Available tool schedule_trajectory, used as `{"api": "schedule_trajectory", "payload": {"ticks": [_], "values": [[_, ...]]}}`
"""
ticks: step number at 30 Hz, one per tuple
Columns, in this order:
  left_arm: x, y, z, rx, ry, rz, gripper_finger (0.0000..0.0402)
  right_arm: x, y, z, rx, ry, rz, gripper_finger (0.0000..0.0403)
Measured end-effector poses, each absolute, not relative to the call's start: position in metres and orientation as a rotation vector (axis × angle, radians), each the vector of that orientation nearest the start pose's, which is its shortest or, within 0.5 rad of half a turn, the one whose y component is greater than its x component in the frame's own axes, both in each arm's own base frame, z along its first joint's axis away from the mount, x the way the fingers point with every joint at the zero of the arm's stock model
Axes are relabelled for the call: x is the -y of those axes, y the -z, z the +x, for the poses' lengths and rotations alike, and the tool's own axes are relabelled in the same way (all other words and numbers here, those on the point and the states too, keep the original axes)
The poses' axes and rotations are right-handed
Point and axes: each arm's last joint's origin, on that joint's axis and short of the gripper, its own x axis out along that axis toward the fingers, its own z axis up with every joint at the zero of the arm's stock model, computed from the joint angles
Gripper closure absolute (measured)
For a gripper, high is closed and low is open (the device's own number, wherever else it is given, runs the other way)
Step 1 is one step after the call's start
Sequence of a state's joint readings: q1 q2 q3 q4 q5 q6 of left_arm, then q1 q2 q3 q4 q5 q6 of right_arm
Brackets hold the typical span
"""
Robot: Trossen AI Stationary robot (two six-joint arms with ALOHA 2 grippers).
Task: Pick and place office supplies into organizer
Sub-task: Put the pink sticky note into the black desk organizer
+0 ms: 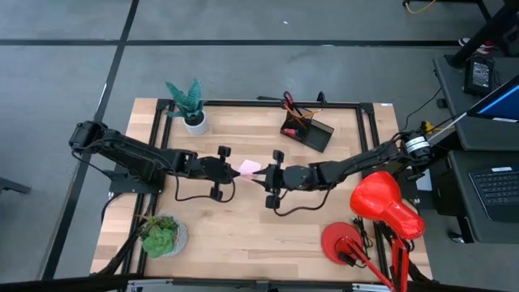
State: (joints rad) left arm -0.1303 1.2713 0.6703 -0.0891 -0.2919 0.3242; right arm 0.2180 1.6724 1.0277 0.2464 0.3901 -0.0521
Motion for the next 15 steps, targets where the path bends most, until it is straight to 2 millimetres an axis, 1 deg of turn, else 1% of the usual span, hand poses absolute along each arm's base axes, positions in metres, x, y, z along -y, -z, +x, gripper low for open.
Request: {"api": "schedule_trajectory", "payload": {"ticks": [5, 8, 12, 15], "values": [[0.023, -0.206, 0.25, -0.721, -0.096, 0.492, 0.0399, -0.07, -0.248, 0.366, -0.396, 0.162, -0.165, 0.0253], [0.022, -0.205, 0.248, -0.745, -0.12, 0.517, 0.0399, -0.07, -0.254, 0.368, -0.434, 0.171, -0.131, 0.0224], [0.023, -0.205, 0.248, -0.749, -0.135, 0.551, 0.0399, -0.066, -0.25, 0.366, -0.514, 0.201, -0.064, 0.019], [0.026, -0.205, 0.248, -0.748, -0.131, 0.611, 0.0399, -0.066, -0.25, 0.367, -0.509, 0.191, -0.058, 0.0169]]}}
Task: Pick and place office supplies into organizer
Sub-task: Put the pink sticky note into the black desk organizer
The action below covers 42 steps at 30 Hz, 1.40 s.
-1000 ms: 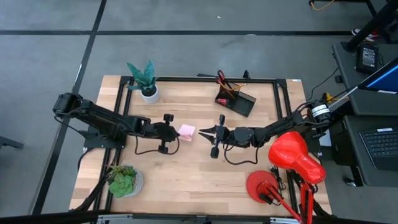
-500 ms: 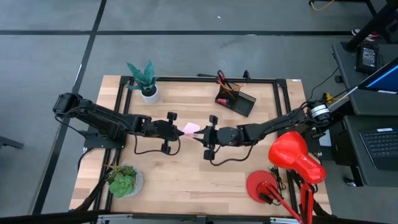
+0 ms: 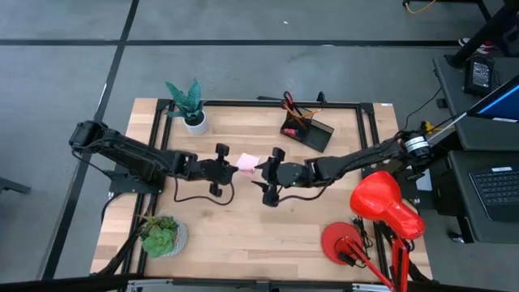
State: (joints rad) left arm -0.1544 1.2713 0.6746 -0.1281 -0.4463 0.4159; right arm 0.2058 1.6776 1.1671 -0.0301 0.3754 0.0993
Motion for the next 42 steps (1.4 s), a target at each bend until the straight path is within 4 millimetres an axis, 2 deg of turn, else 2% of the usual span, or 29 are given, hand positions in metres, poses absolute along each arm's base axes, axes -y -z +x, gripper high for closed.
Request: {"api": "schedule_trajectory", "payload": {"ticks": [8, 16, 29, 42], "values": [[0.037, -0.21, 0.249, -0.689, -0.121, 0.683, 0.0399, -0.06, -0.241, 0.372, -0.526, 0.199, -0.056, 0.014], [0.042, -0.21, 0.248, -0.695, -0.147, 0.72, 0.0399, -0.048, -0.233, 0.377, -0.548, 0.231, -0.044, 0.0138], [0.044, -0.211, 0.248, -0.689, -0.156, 0.733, 0.0399, -0.046, -0.219, 0.384, -0.573, 0.182, -0.038, 0.0138], [0.044, -0.211, 0.248, -0.683, -0.157, 0.73, 0.0399, -0.037, -0.21, 0.388, -0.599, 0.217, -0.09, 0.0182]]}}
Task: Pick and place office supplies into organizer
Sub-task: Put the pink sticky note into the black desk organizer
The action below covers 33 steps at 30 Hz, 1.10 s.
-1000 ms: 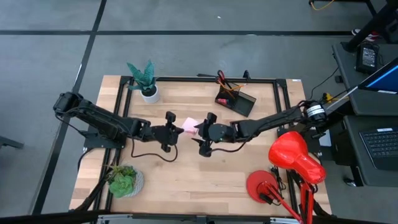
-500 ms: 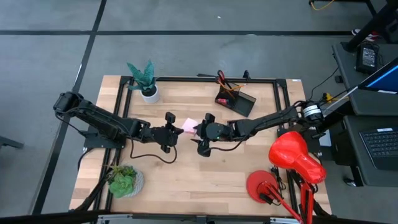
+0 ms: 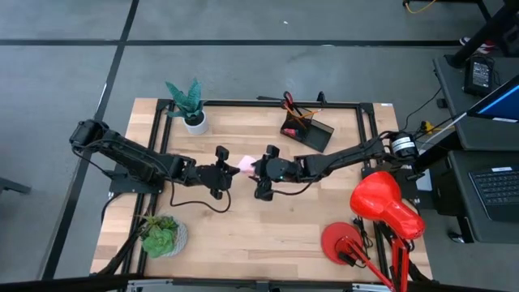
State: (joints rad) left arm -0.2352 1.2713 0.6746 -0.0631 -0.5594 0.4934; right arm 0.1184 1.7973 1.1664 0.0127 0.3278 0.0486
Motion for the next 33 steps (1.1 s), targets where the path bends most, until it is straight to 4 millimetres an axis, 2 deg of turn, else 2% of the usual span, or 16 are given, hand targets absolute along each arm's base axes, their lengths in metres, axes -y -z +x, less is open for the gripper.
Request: {"api": "schedule_trajectory", "payload": {"ticks": [7, 18, 26, 33], "values": [[0.0437, -0.2112, 0.2481, -0.682, -0.156, 0.729, 0.0399, -0.0371, -0.2106, 0.3892, -0.591, 0.202, -0.14, 0.0234], [0.0437, -0.2111, 0.2481, -0.682, -0.156, 0.728, 0.0399, -0.0374, -0.2105, 0.3891, -0.593, 0.197, -0.144, 0.0386], [0.0438, -0.211, 0.2481, -0.68, -0.153, 0.706, 0.0393, -0.0407, -0.2103, 0.3886, -0.598, 0.183, -0.173, 0.0395], [0.0432, -0.2104, 0.2473, -0.692, -0.174, 0.713, 0.0354, -0.0426, -0.207, 0.3857, -0.642, 0.178, -0.2, 0.0396]]}}
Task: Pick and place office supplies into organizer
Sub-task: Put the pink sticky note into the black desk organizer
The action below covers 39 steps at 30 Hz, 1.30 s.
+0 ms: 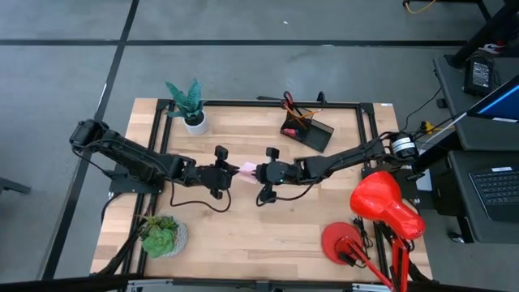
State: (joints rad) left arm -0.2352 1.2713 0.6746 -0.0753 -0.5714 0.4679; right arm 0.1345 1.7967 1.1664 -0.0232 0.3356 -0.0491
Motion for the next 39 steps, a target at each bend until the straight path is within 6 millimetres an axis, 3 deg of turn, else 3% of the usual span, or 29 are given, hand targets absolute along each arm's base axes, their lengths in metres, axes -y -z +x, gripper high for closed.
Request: {"api": "schedule_trajectory", "payload": {"ticks": [7, 12, 18, 27, 33, 39], "values": [[0.038, -0.221, 0.237, -0.699, -0.27, 0.752, 0.0342, -0.04, -0.224, 0.369, -0.697, 0.226, -0.198, 0.0396], [0.035, -0.24, 0.226, -0.611, -0.189, 0.685, 0.0374, -0.037, -0.247, 0.354, -0.691, 0.265, -0.217, 0.0396], [0.017, -0.255, 0.208, -0.509, -0.094, 0.561, 0.0399, -0.033, -0.258, 0.33, -0.694, 0.336, -0.258, 0.0396], [-0.008, -0.238, 0.184, -0.437, -0.142, 0.492, 0.04, -0.038, -0.239, 0.273, -0.641, 0.363, -0.232, 0.0396], [-0.016, -0.226, 0.182, -0.378, -0.118, 0.435, 0.04, -0.029, -0.223, 0.232, -0.633, 0.448, -0.225, 0.0396], [-0.019, -0.224, 0.182, -0.376, -0.11, 0.391, 0.0399, -0.02, -0.217, 0.205, -0.626, 0.466, -0.219, 0.0396]]}}
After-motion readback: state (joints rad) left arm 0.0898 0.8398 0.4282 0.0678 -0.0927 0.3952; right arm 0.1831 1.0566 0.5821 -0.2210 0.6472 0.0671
